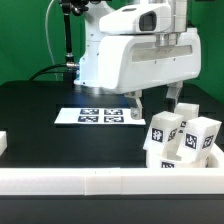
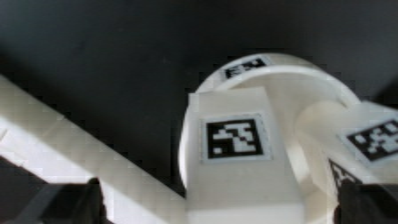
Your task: Assemble stool
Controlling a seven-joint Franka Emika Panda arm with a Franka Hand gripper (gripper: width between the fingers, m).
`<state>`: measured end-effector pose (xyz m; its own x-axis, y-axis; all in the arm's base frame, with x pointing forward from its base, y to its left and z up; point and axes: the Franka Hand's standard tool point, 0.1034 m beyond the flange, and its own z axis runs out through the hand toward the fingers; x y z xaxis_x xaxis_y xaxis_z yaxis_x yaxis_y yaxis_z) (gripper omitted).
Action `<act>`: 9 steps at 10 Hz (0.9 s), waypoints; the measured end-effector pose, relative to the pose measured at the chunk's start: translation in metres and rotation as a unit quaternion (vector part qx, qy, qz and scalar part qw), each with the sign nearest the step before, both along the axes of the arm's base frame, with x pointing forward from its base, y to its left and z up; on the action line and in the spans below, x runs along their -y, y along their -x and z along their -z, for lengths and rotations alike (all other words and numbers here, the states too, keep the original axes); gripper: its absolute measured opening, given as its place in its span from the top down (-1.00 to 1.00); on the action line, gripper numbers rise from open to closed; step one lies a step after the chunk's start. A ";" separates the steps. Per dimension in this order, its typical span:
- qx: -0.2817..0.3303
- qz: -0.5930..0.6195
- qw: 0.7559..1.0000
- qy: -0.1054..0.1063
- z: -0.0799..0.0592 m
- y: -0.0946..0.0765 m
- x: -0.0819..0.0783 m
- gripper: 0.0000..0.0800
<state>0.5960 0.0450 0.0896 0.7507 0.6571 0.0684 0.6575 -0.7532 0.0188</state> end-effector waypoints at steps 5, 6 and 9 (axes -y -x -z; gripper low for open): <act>-0.007 0.027 1.000 -0.002 0.008 0.002 -0.006 -0.62; -0.008 0.031 0.999 -0.002 0.010 0.001 -0.009 -0.62; -0.009 0.037 0.999 -0.003 0.011 0.001 -0.008 -0.12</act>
Offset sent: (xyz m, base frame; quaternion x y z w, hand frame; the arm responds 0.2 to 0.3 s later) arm 0.0074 0.0125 -0.0055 -0.0009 0.0172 0.0013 0.9999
